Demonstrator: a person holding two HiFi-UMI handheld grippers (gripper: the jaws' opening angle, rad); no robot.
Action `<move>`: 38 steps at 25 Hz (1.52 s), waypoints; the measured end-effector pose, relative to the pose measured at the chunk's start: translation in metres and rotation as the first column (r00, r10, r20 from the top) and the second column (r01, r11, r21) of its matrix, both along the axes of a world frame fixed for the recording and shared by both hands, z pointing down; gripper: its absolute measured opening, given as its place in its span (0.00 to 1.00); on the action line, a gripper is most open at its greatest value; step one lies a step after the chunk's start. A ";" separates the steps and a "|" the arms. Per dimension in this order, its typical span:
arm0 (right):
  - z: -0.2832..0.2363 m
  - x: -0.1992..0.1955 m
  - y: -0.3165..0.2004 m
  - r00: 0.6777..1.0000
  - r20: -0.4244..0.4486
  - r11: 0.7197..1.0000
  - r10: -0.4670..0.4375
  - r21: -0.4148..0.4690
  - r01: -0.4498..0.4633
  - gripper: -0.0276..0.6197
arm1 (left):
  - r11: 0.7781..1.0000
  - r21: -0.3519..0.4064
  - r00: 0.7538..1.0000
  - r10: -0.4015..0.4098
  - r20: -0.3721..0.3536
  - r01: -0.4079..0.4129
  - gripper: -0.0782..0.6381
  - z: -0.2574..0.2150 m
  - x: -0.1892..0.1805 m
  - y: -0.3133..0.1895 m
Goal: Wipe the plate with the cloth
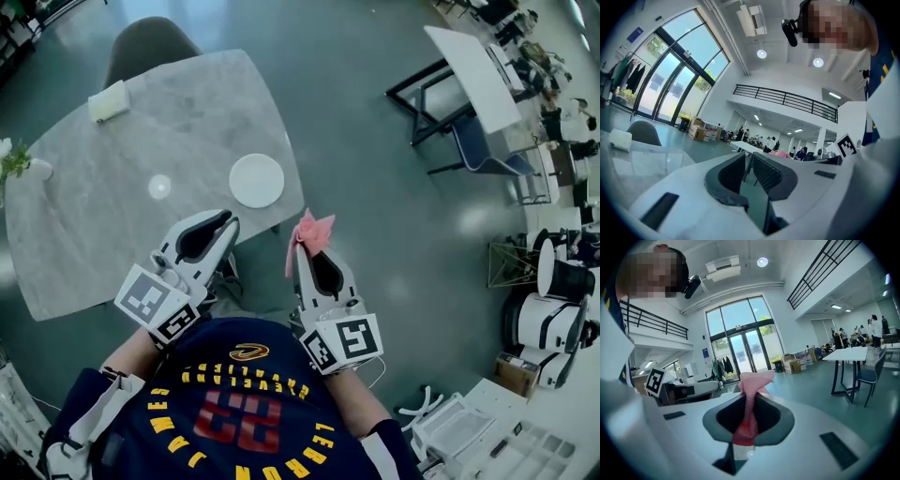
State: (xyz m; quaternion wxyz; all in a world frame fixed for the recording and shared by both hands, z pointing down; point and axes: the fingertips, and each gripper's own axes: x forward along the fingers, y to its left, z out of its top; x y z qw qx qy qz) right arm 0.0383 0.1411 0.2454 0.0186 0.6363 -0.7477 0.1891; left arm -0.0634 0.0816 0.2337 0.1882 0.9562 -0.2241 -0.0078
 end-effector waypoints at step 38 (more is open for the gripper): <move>0.316 -0.034 -0.220 0.855 0.082 0.716 -0.513 -0.509 0.478 0.11 | 0.515 -0.716 0.877 -0.185 0.443 0.470 0.25 0.373 0.014 -0.108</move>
